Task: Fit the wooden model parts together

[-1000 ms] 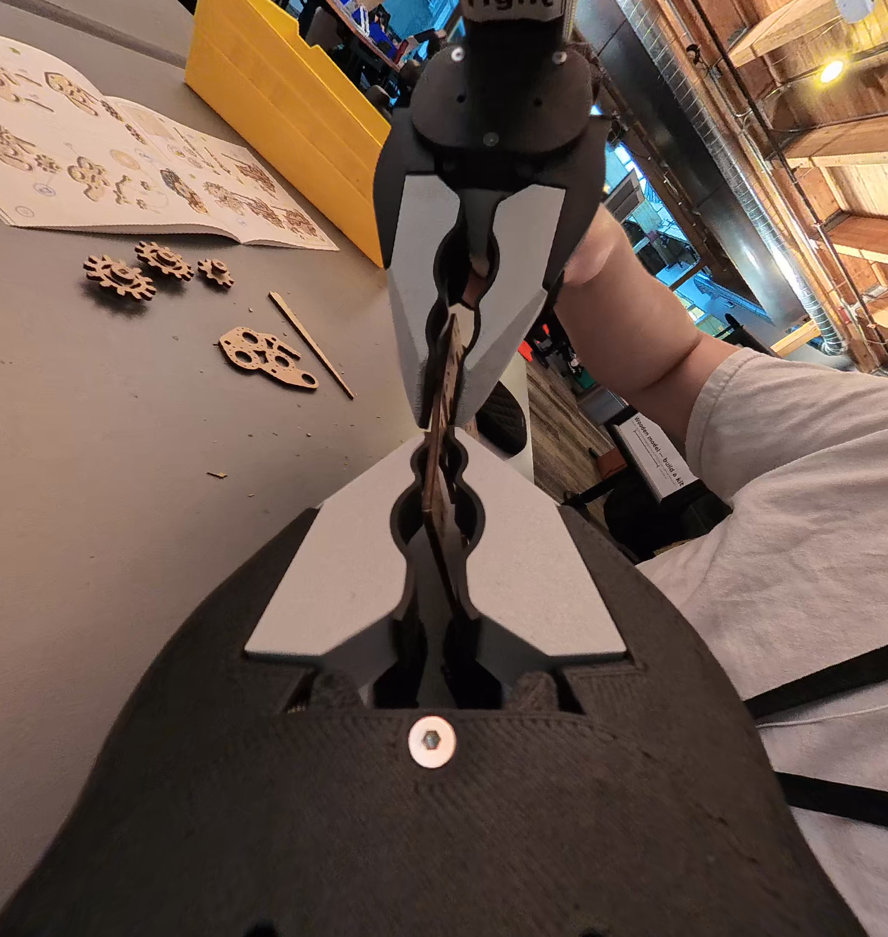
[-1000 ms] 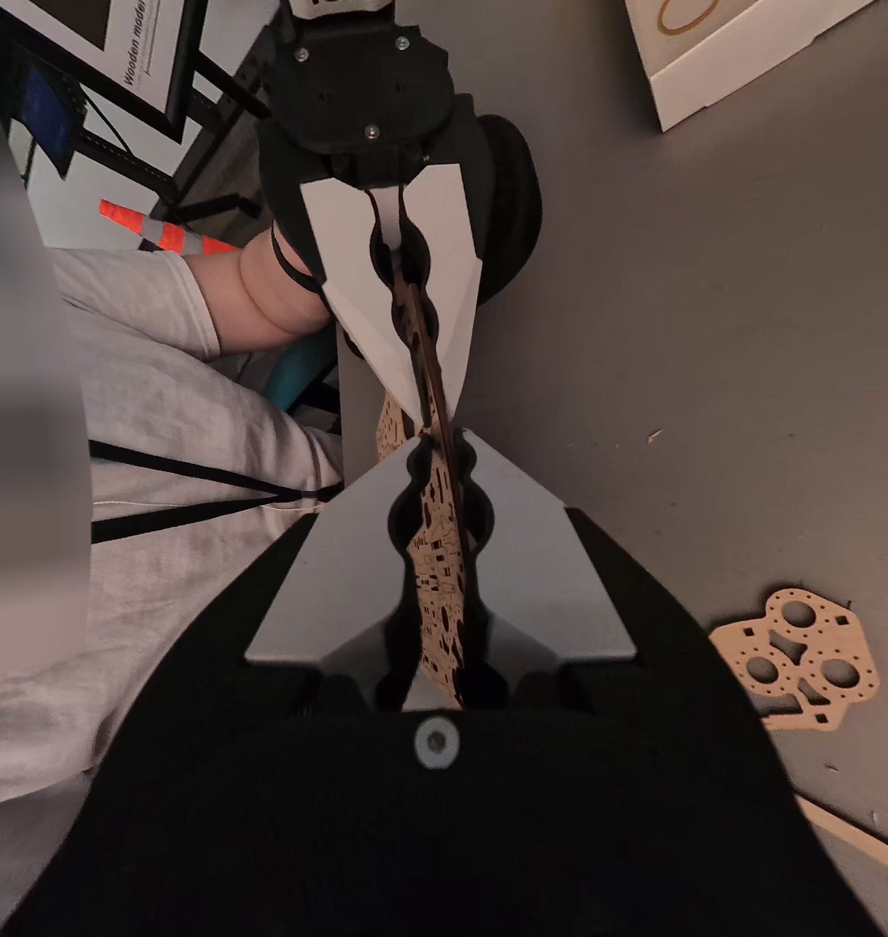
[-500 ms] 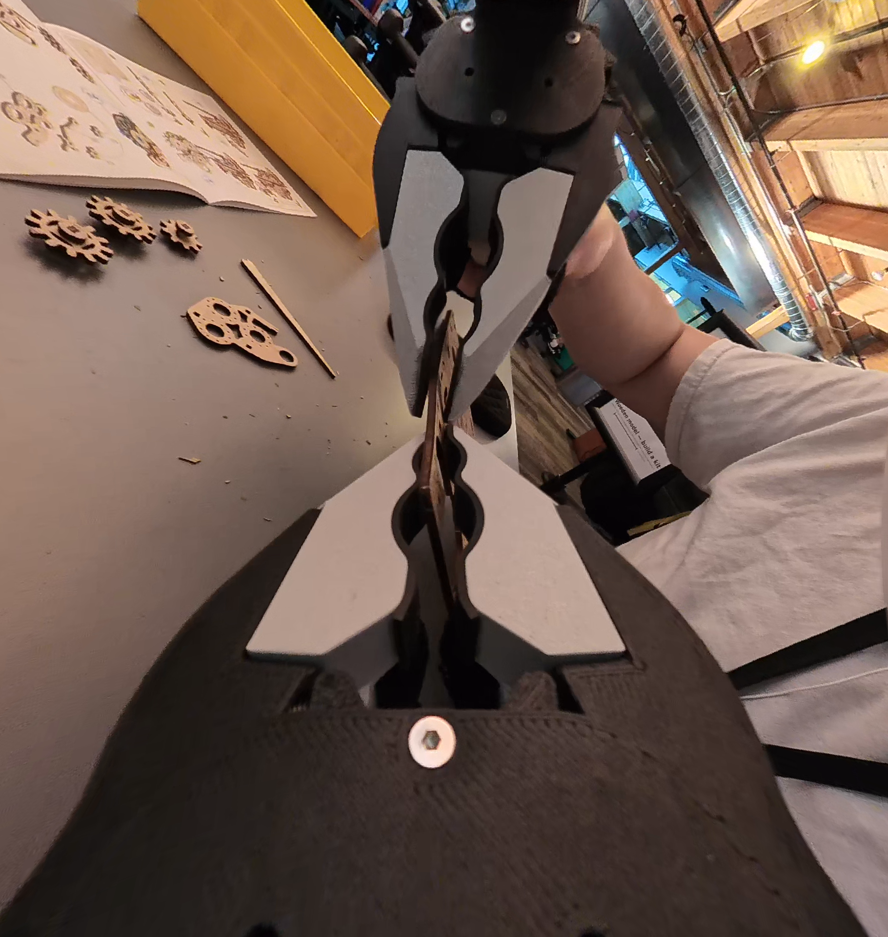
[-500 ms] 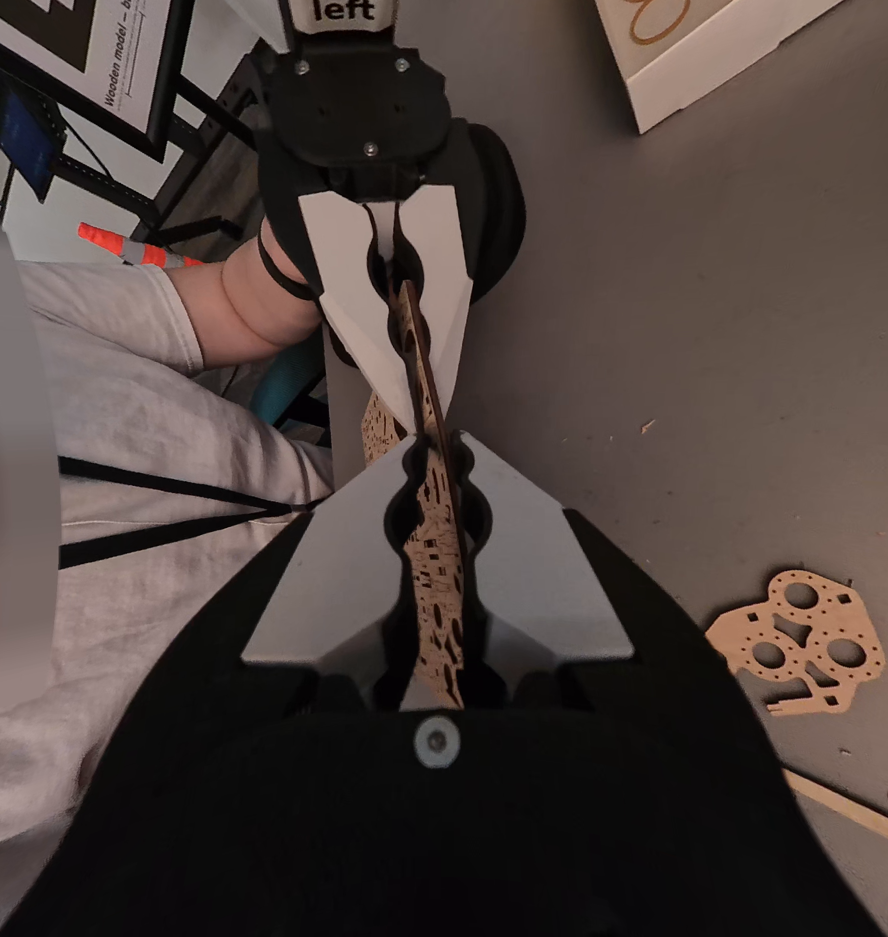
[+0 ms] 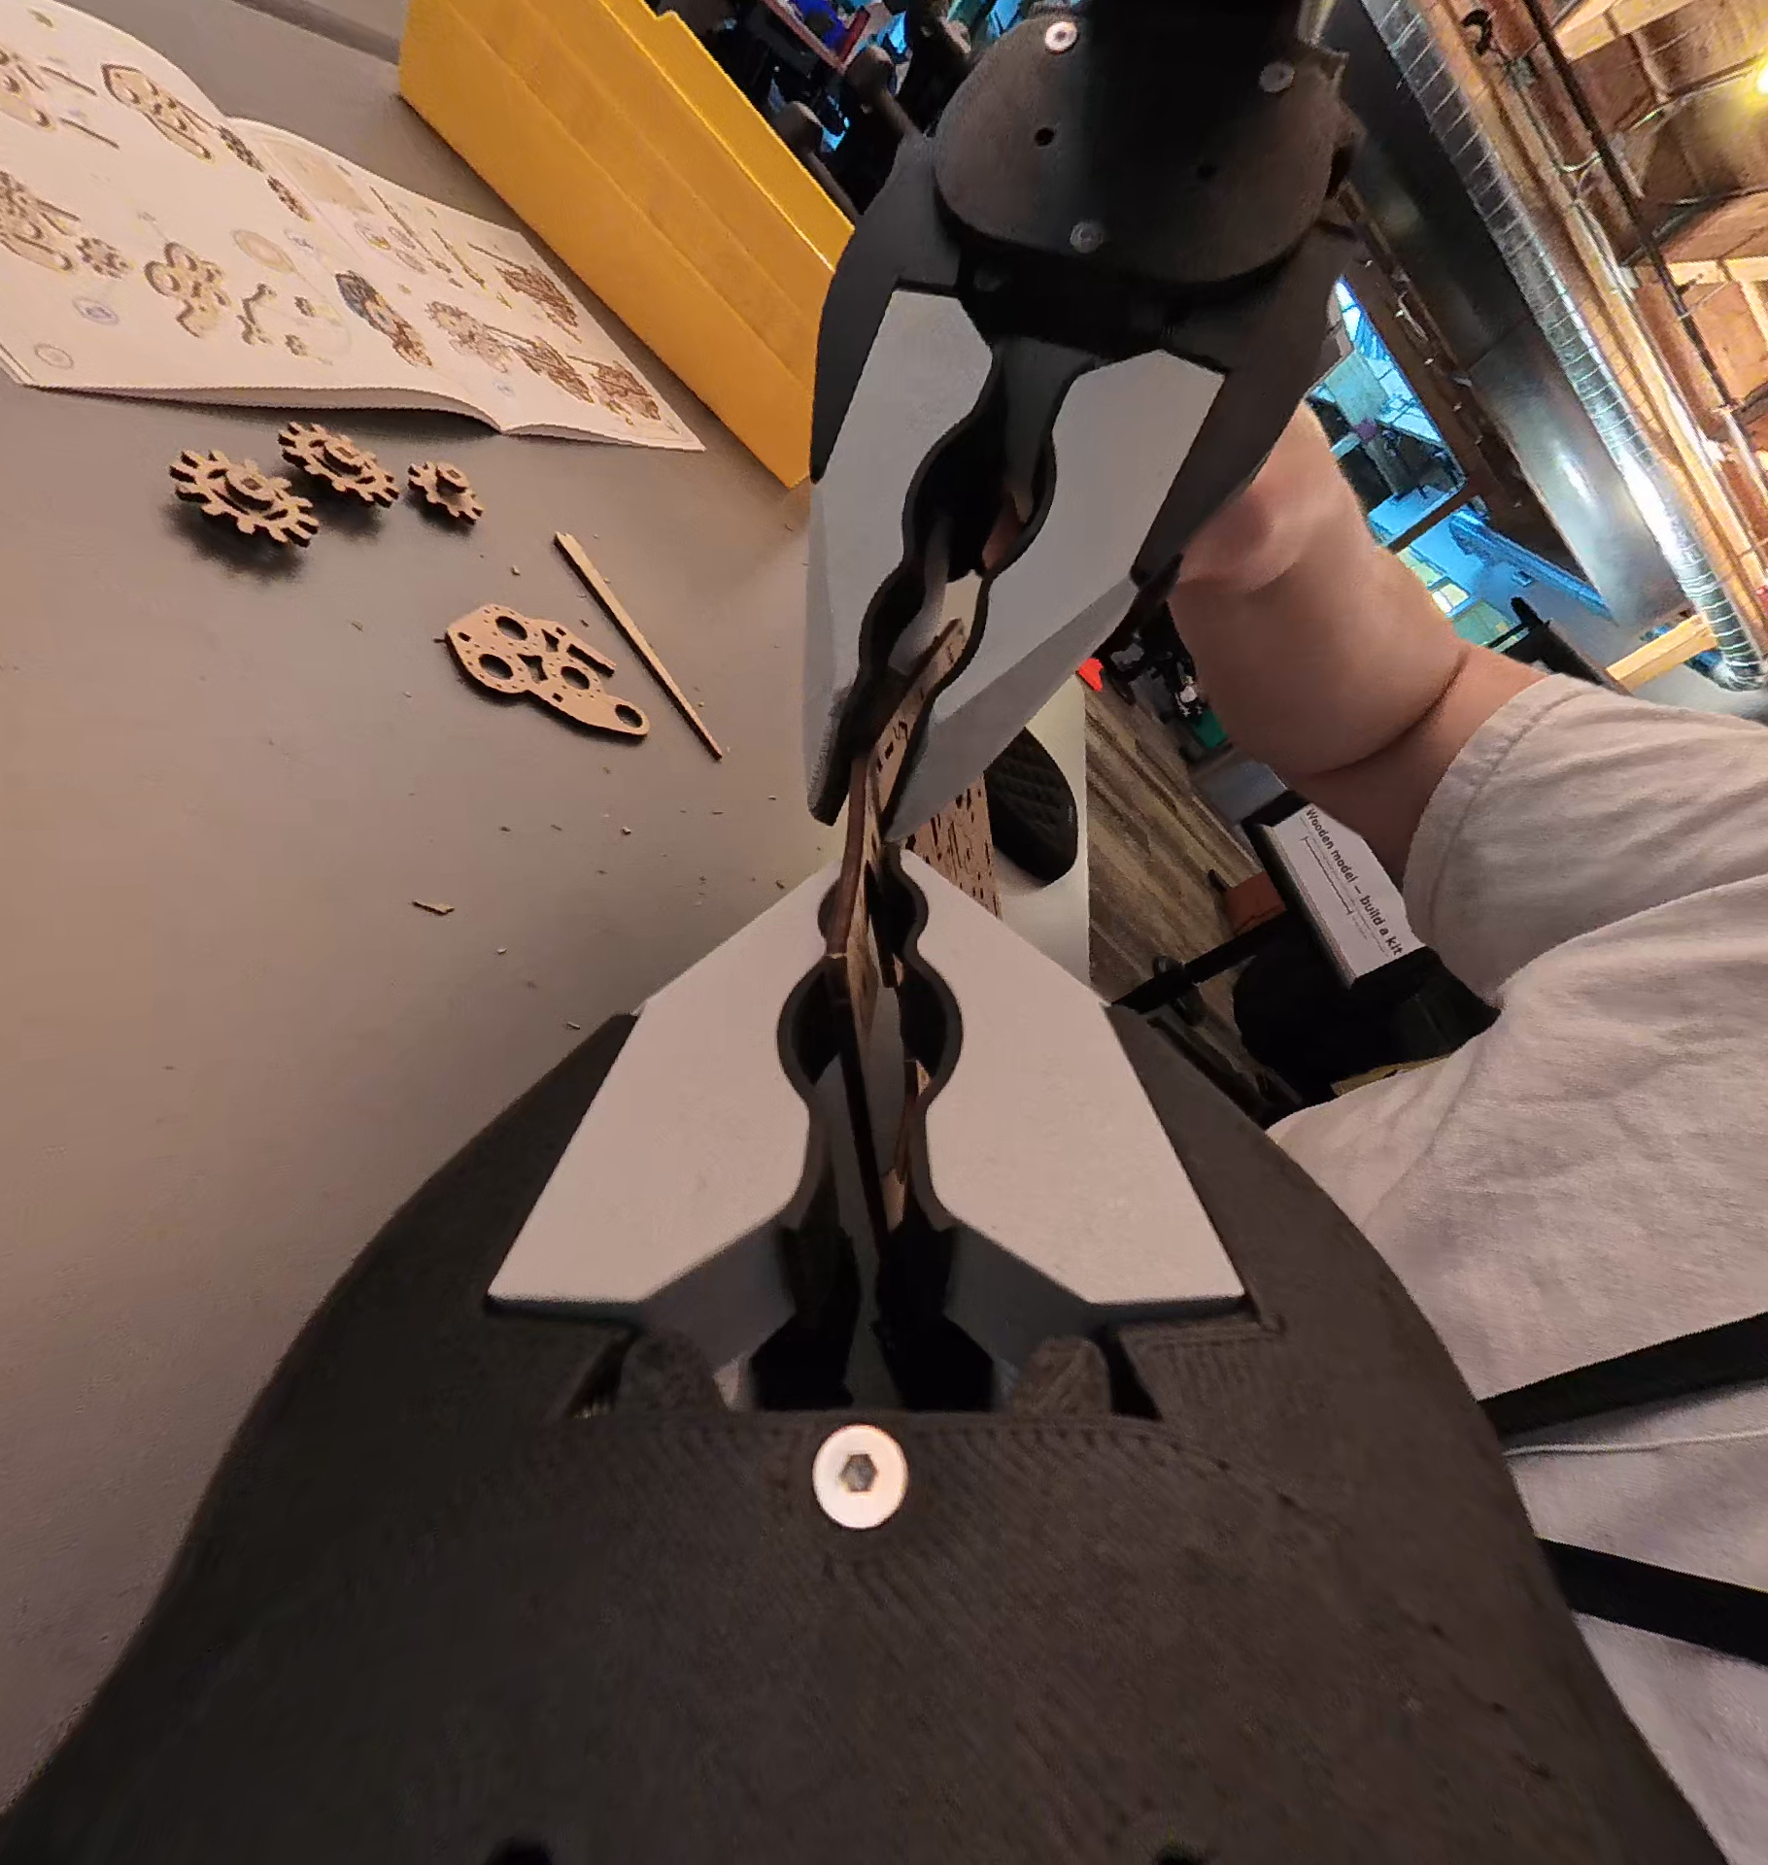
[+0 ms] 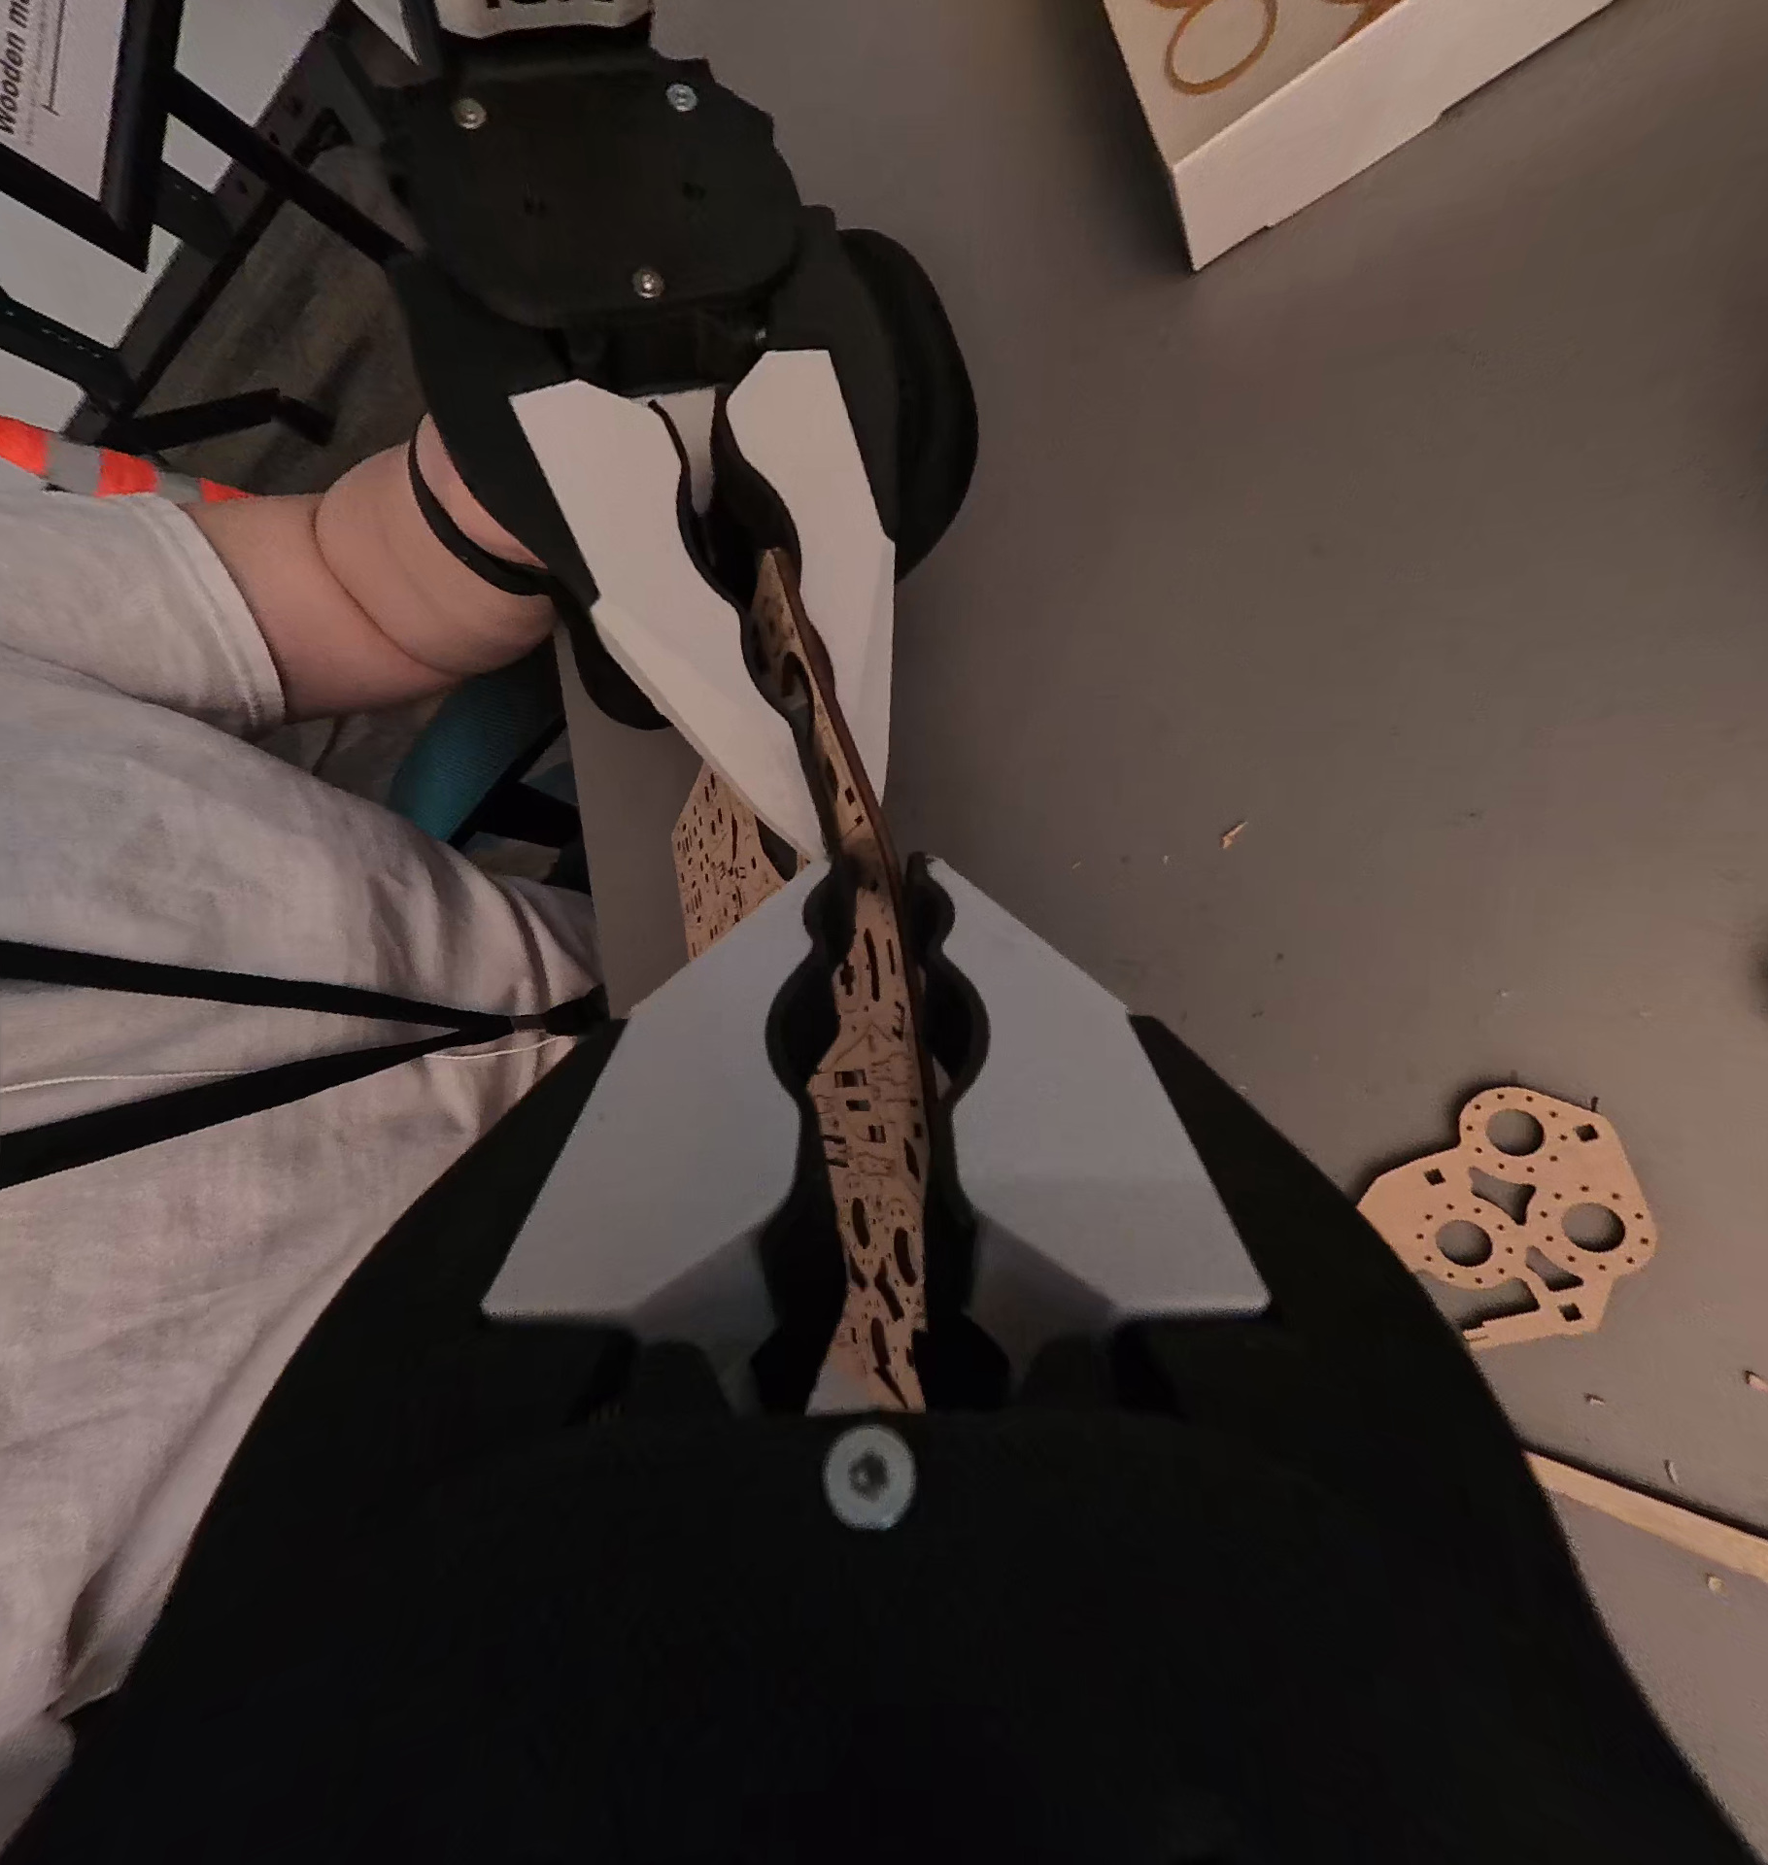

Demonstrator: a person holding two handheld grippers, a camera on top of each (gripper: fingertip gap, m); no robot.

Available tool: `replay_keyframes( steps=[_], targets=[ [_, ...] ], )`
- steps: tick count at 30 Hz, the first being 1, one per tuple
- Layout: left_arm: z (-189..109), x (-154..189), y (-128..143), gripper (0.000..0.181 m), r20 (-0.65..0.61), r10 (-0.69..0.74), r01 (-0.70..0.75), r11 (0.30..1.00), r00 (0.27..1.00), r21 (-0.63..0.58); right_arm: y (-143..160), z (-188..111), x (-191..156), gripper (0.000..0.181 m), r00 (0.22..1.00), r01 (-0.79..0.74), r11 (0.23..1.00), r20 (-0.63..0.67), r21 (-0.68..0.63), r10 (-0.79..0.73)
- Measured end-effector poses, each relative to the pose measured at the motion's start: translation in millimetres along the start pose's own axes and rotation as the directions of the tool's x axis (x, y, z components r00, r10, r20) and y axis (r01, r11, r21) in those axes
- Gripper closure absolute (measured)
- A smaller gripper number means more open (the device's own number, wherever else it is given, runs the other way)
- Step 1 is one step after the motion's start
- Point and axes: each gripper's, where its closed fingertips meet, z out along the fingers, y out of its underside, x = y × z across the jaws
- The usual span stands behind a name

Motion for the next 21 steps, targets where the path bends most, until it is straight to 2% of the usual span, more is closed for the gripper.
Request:
replay_keyframes(
  steps=[3,5,11,21],
  targets=[
    [-1,6,-4,0.180,-0.073,-0.026,0.028,0.999,0.997,0.027,-5,-6,-6,0.174,0.995,-0.024,0.998,0.100,0.058,0.018],
    [-4,9,-9,0.180,-0.078,-0.003,0.007,0.999,0.997,0.051,-11,-10,-9,0.175,0.986,-0.061,0.991,0.159,0.115,0.042],
    [-6,7,-9,0.180,-0.064,0.008,-0.005,0.999,0.998,0.048,-15,-8,-8,0.175,0.985,-0.081,0.988,0.164,0.132,0.058],
    [-6,9,-8,0.180,-0.071,0.019,-0.016,0.999,0.997,0.044,-16,-10,-11,0.176,0.960,-0.166,0.975,0.250,0.145,0.126]
  ],
)
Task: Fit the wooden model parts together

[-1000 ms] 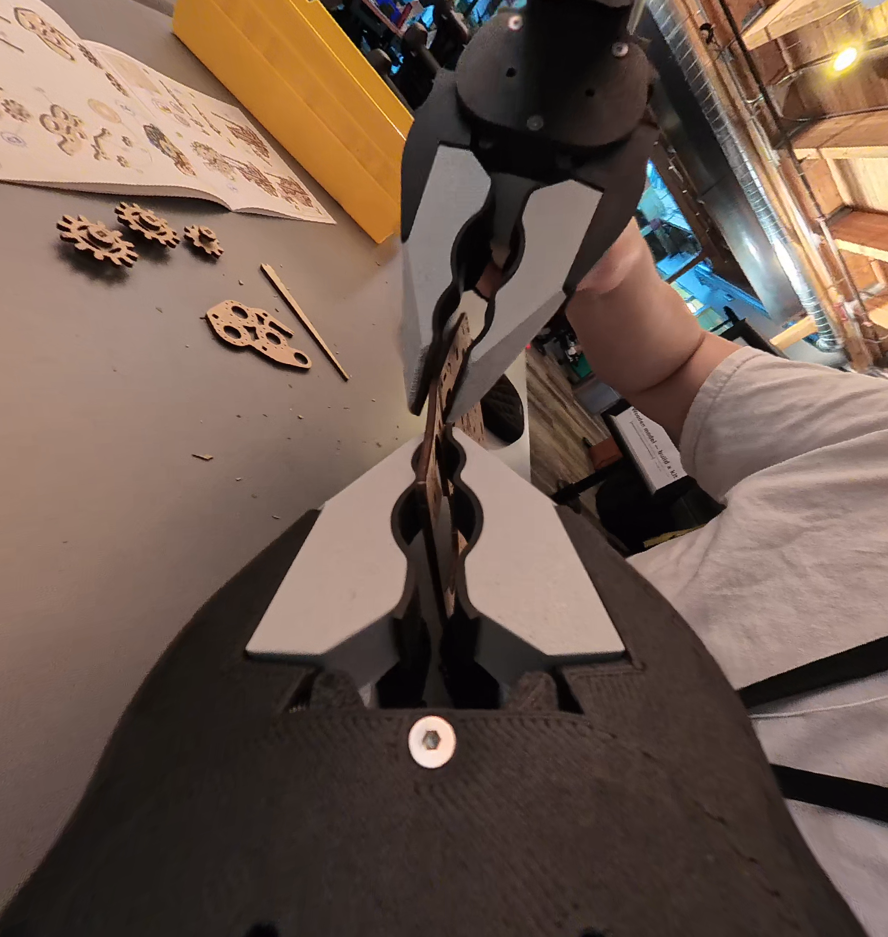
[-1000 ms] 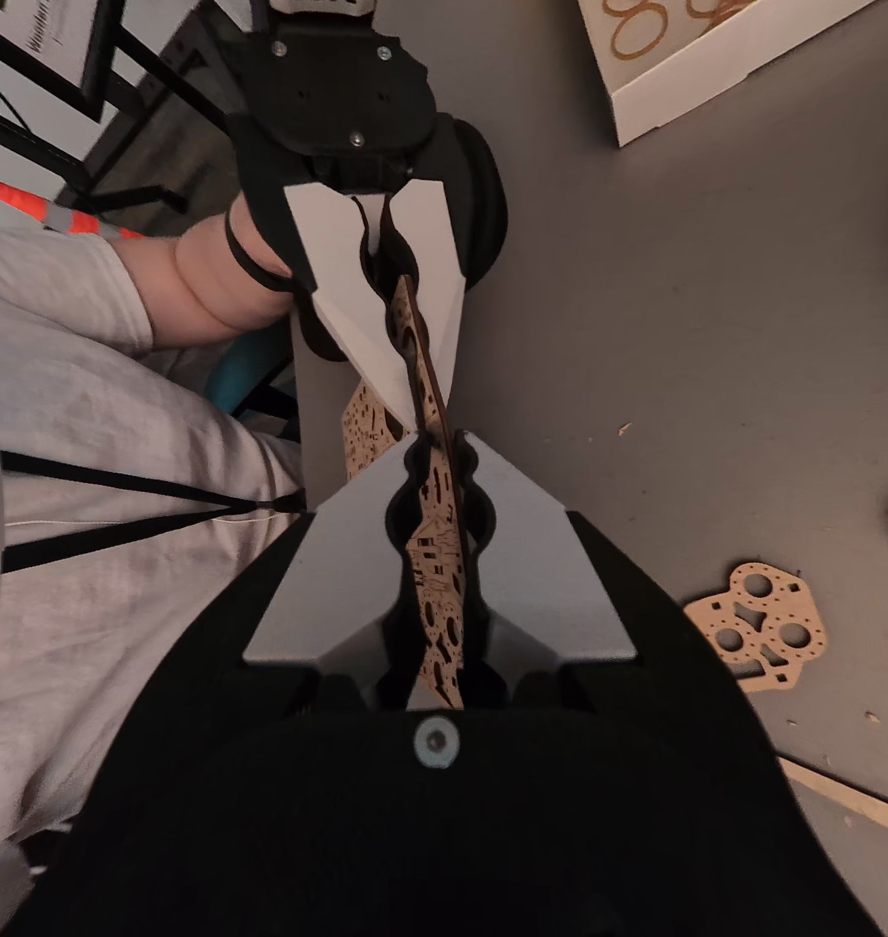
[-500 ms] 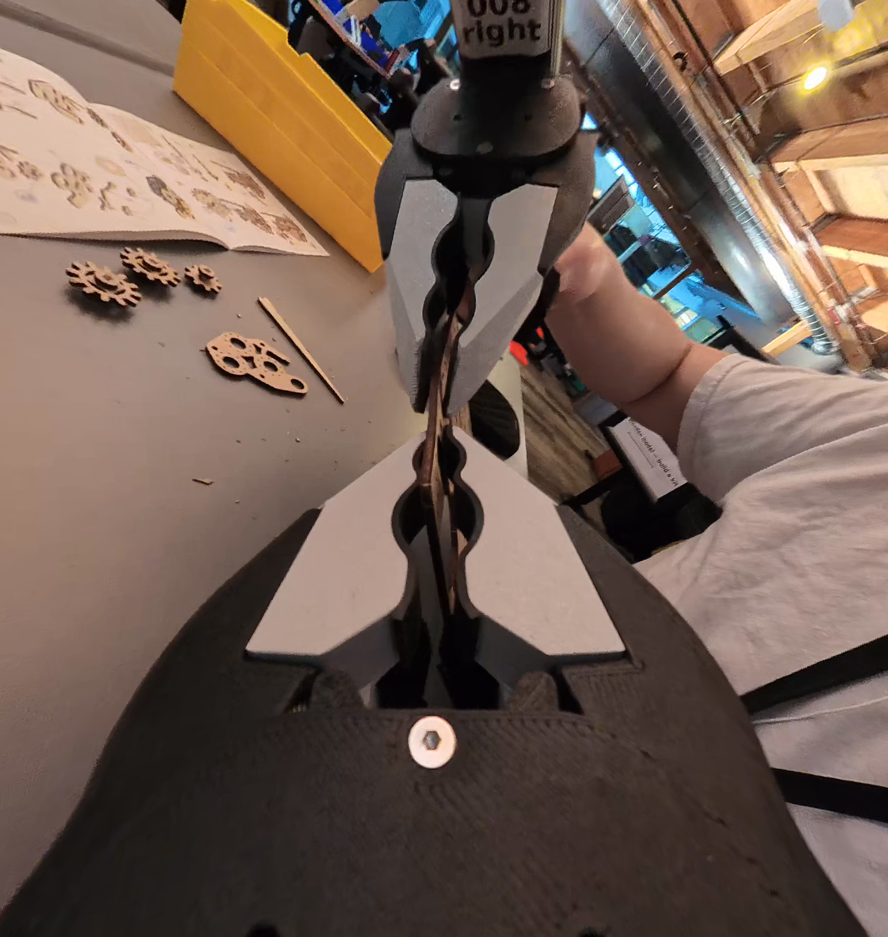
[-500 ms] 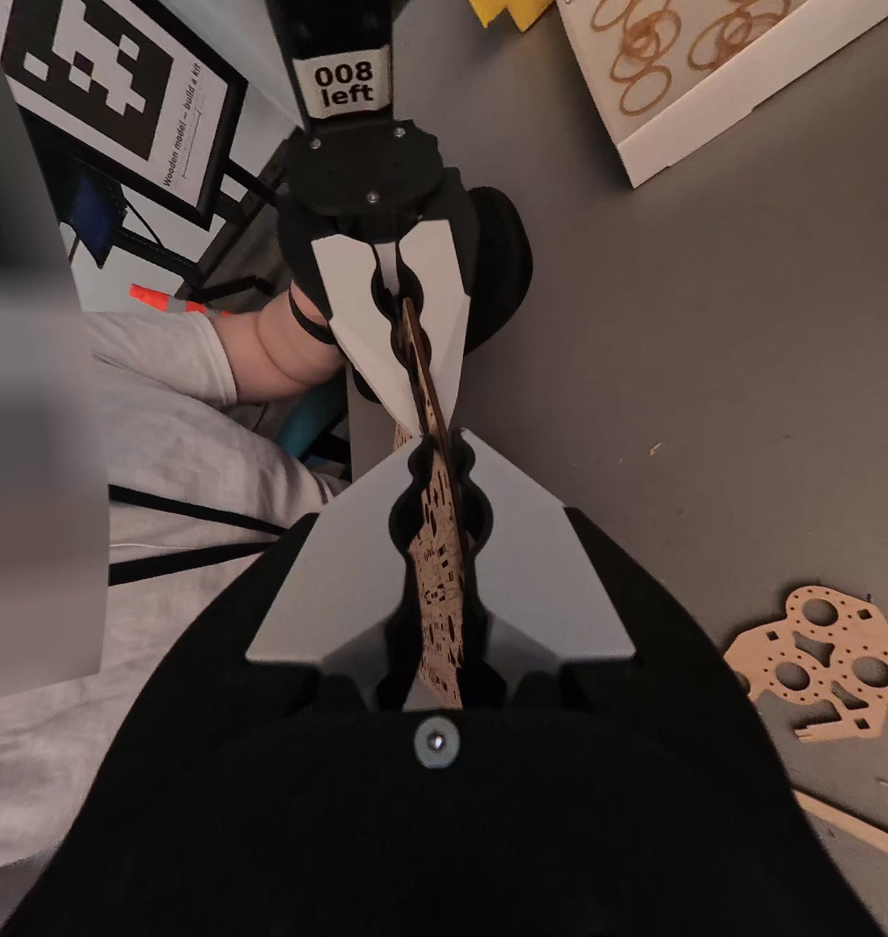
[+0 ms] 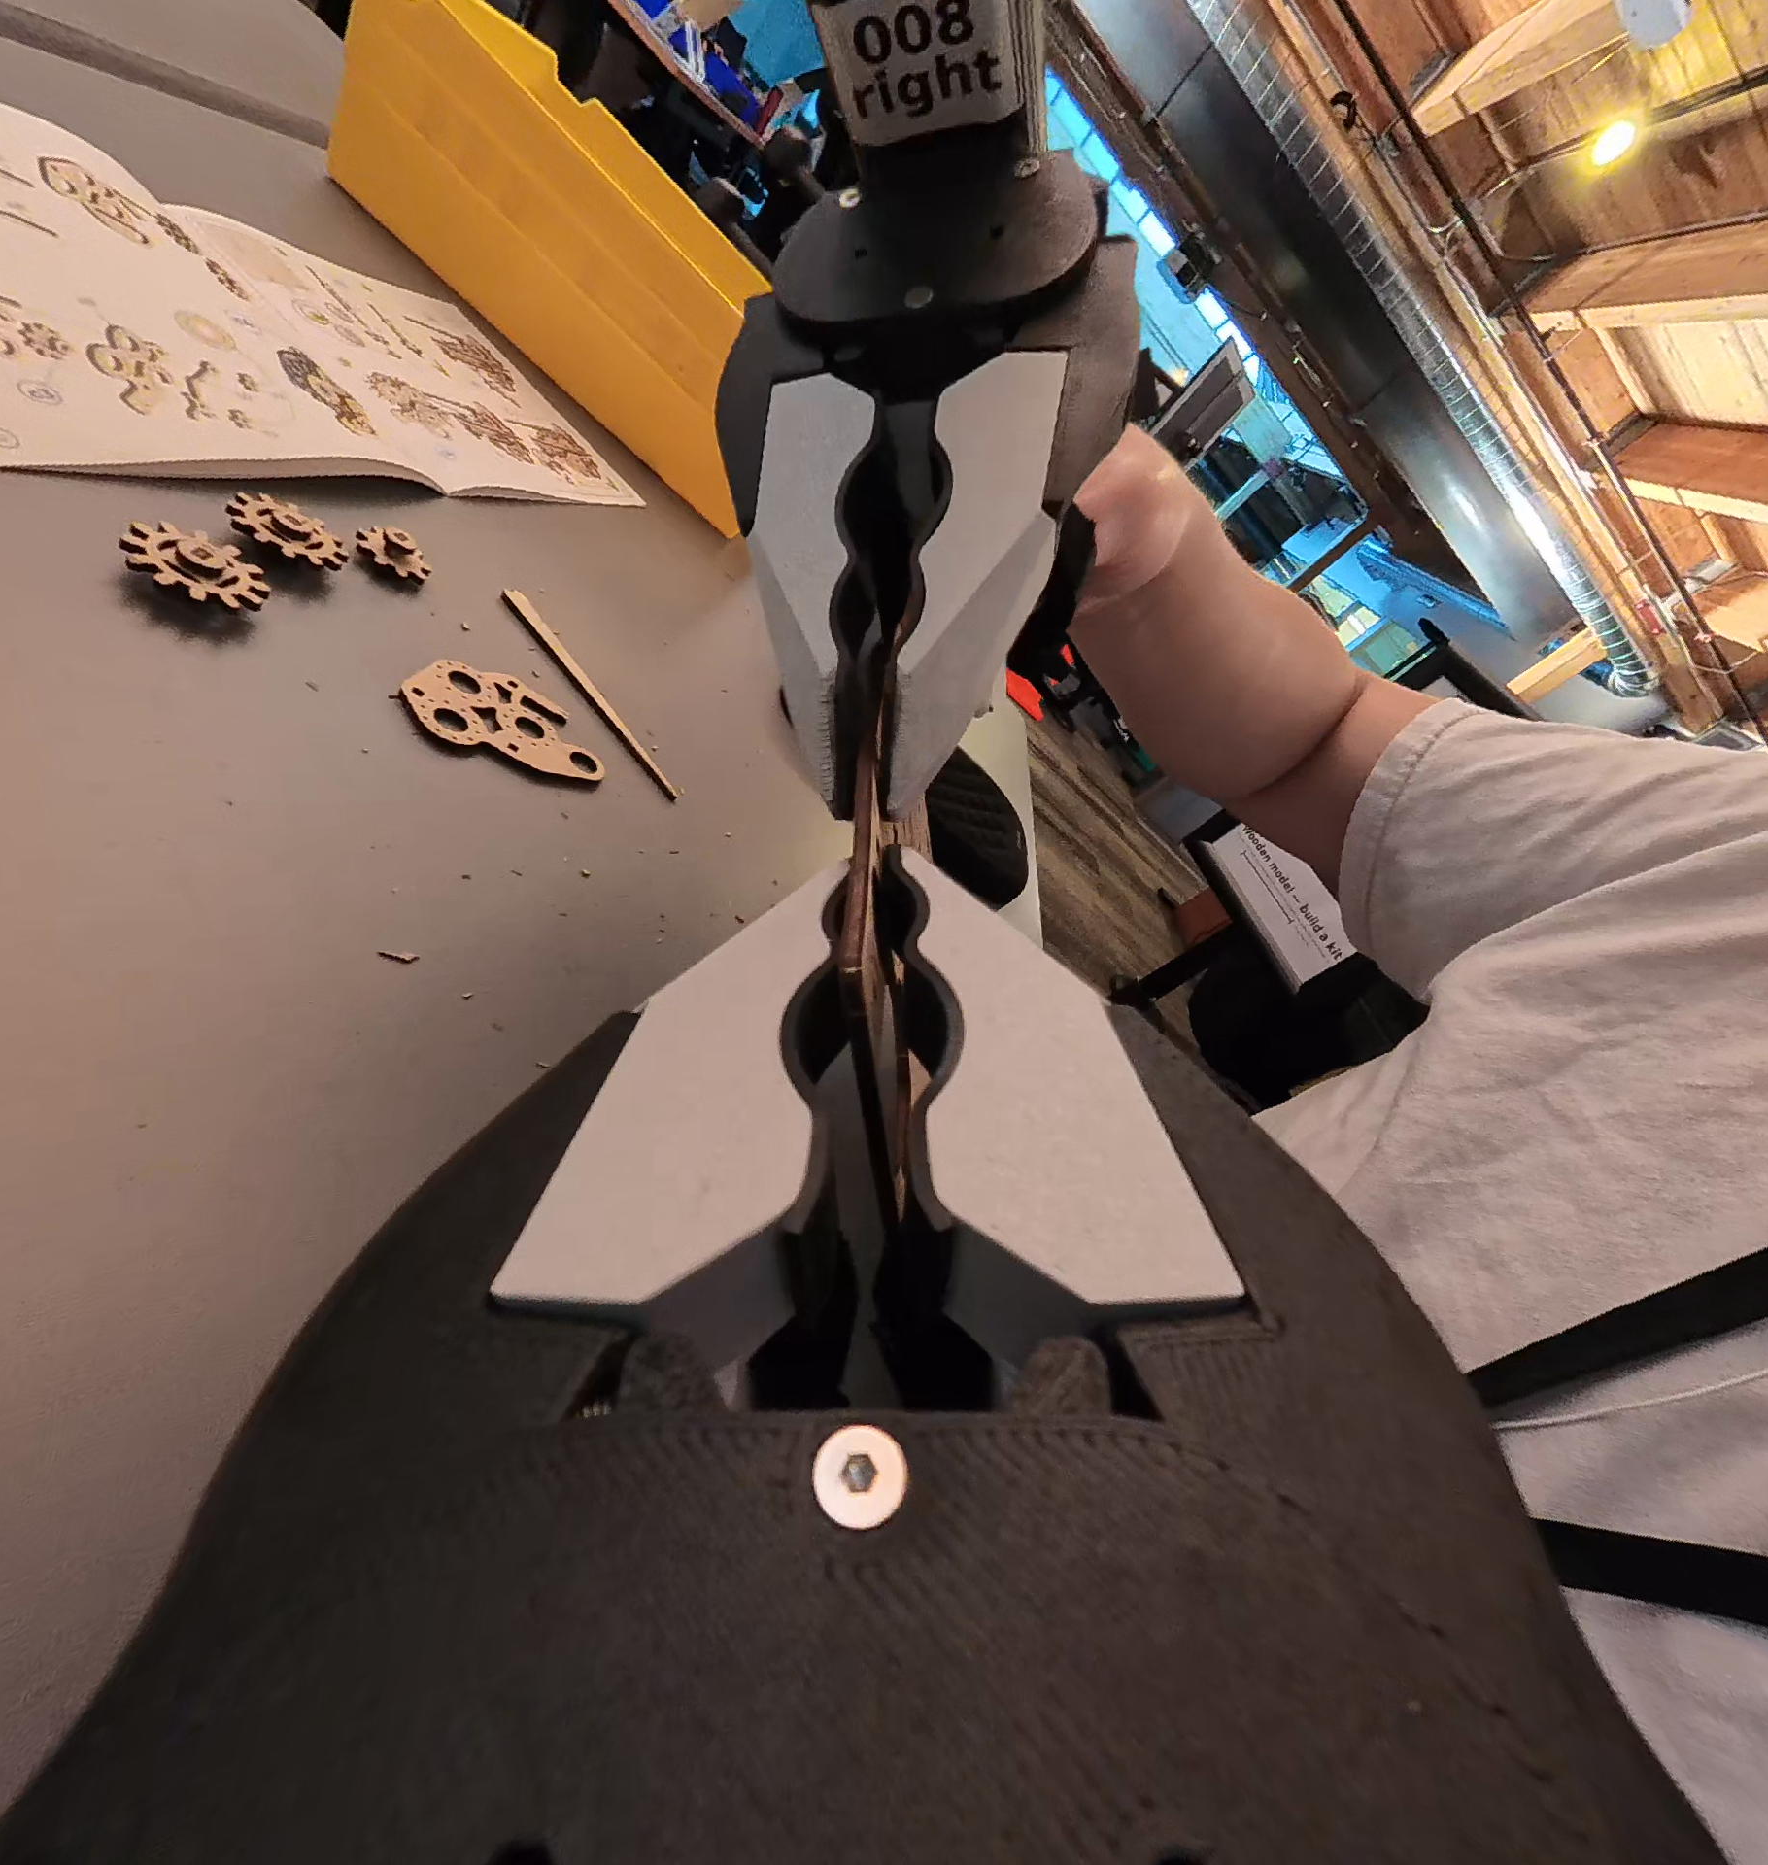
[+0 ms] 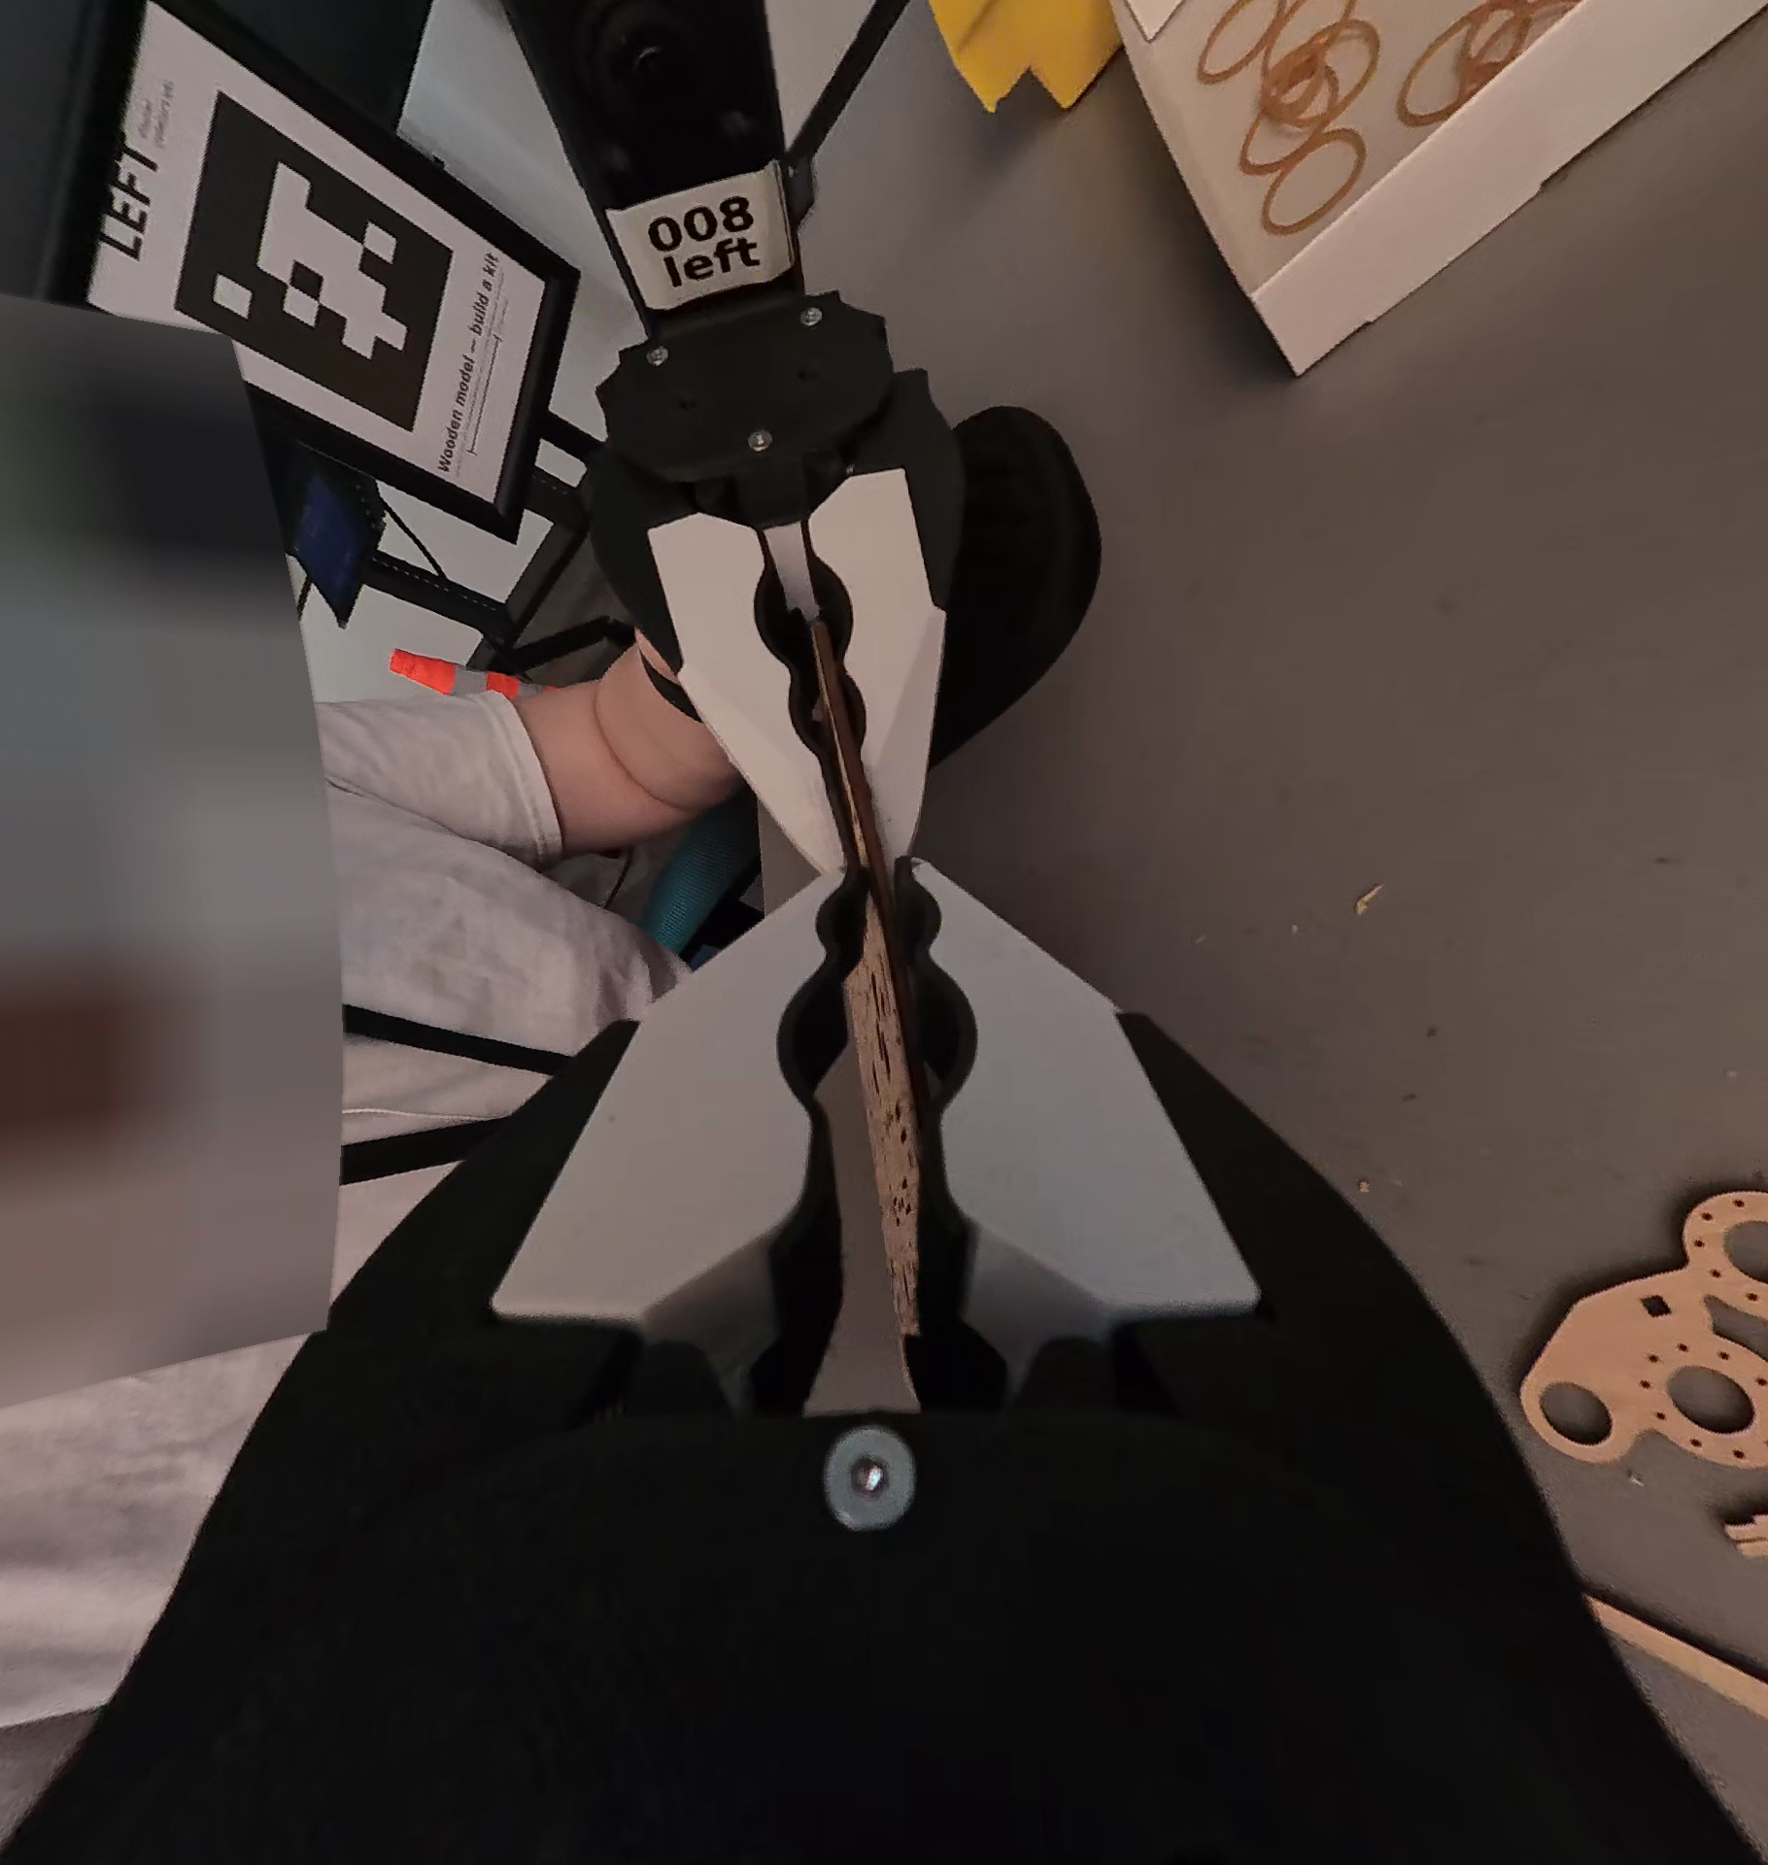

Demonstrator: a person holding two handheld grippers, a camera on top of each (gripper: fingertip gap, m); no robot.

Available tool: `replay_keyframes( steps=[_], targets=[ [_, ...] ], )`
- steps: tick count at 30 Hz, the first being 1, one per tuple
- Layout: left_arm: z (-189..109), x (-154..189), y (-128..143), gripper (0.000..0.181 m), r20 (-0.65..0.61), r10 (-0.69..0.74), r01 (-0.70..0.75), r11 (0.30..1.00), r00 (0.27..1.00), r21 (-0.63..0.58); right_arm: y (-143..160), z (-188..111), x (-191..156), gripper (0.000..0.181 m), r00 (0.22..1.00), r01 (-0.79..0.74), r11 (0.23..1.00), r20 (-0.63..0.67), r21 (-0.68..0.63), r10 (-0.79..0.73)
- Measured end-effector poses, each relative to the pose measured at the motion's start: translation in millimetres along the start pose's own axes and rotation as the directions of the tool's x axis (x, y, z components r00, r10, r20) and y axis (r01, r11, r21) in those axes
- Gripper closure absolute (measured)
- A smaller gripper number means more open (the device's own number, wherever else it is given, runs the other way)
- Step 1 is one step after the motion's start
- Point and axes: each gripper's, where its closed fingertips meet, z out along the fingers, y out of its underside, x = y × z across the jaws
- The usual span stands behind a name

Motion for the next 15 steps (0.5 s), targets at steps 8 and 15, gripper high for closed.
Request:
replay_keyframes(
  steps=[8,15],
  targets=[
    [-1.1,2.4,-2.8,0.180,0.003,-0.005,0.005,1.000,1.000,0.021,-2.6,-1.5,-2.8,0.179,0.993,0.089,0.996,-0.077,-0.019,-0.090],
    [-0.9,-3.5,-2.5,0.180,0.050,-0.014,0.012,0.999,0.999,0.029,-3.4,-0.7,3.8,0.177,0.969,0.183,0.983,-0.168,-0.011,-0.183]
  ],
)
